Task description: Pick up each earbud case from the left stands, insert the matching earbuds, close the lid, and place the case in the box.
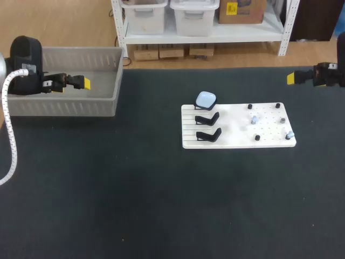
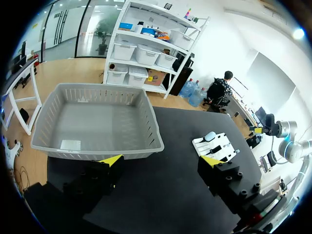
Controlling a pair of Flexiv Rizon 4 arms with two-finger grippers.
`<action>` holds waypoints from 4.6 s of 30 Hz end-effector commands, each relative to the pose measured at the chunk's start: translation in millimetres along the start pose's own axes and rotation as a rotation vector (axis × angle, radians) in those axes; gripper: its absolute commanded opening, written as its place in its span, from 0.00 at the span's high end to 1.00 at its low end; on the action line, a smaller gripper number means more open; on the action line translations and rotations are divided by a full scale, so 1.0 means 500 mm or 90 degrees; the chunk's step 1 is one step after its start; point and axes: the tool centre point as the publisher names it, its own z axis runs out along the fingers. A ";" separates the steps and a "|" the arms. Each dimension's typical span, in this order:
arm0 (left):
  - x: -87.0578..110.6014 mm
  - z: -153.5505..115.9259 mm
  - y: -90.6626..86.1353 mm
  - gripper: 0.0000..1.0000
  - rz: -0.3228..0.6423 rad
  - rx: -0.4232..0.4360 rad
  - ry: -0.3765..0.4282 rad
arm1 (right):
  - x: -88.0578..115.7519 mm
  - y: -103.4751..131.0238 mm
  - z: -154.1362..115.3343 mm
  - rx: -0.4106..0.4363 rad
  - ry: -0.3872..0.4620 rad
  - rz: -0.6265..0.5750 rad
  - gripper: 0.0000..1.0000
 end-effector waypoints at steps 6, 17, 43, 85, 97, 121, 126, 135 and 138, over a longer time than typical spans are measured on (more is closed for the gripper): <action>-0.001 0.000 -0.003 0.00 -0.001 -0.005 0.003 | 0.000 0.001 -0.001 0.001 0.001 0.000 0.00; -0.001 0.000 -0.003 0.00 -0.001 -0.005 0.003 | 0.000 0.001 -0.001 0.001 0.001 0.000 0.00; -0.068 0.027 -0.065 0.00 0.425 0.286 -0.075 | 0.000 0.001 -0.001 0.001 0.001 0.000 0.00; -0.070 0.211 -0.155 0.00 0.594 0.470 0.074 | 0.000 0.001 -0.001 0.001 0.001 0.000 0.00; -0.041 0.219 -0.156 0.00 0.594 0.452 0.044 | 0.000 0.001 -0.001 0.001 0.001 0.000 0.00; -0.024 0.378 -0.247 0.00 0.648 0.525 0.096 | 0.000 0.001 -0.001 0.001 0.001 0.000 0.00; -0.012 0.393 -0.258 0.00 0.640 0.533 0.087 | 0.000 0.001 -0.001 0.001 0.001 0.000 0.00; 0.013 0.413 -0.270 0.00 0.619 0.536 0.053 | 0.000 0.001 -0.001 0.001 0.001 0.000 0.00; 0.017 0.414 -0.275 0.00 0.617 0.527 0.035 | 0.000 0.001 -0.001 0.001 0.001 0.000 0.00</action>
